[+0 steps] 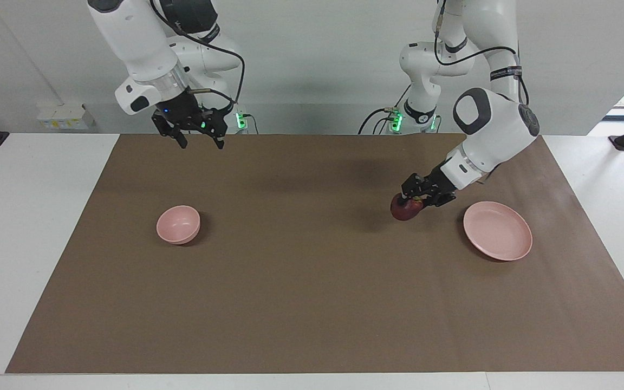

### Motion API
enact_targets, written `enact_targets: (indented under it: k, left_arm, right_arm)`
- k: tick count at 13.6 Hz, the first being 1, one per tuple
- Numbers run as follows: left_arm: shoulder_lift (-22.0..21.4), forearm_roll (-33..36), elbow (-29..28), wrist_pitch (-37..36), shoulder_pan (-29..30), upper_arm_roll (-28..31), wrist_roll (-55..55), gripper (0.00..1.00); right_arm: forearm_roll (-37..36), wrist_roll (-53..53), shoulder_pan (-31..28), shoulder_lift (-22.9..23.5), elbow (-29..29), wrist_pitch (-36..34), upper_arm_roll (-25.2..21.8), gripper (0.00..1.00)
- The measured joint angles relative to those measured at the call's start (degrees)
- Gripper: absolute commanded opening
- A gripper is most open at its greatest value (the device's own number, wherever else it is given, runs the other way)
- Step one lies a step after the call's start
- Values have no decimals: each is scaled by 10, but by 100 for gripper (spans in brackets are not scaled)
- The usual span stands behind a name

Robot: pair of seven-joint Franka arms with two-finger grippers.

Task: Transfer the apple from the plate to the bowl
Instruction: 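Grasp the apple with the left gripper and lift it off the plate, then carry the apple with the left gripper while the right gripper reaches it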

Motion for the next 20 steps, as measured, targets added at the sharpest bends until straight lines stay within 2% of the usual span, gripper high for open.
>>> enact_targets:
  k: [4, 7, 9, 12, 15, 20]
  left_arm:
    - [0, -125, 0, 21, 0, -44, -6, 0]
    - [0, -208, 0, 99, 0, -97, -7, 0]
    - [0, -251, 0, 140, -1, -134, -8, 0]
    - [0, -295, 0, 171, -1, -170, -9, 0]
    - [0, -325, 0, 216, -1, -205, -9, 0]
    - [0, -336, 5, 242, -1, -228, -10, 0]
  right_arm:
    - [69, 122, 33, 15, -28, 36, 1, 100]
    - [134, 216, 47, 34, -34, 53, 1, 100]
    - [199, 277, 60, 47, -51, 95, 1, 100]
    - [286, 351, 64, 68, -63, 138, 0, 100]
    - [379, 385, 49, 82, -65, 147, -5, 100]
    - [421, 396, 50, 110, -66, 155, -4, 100]
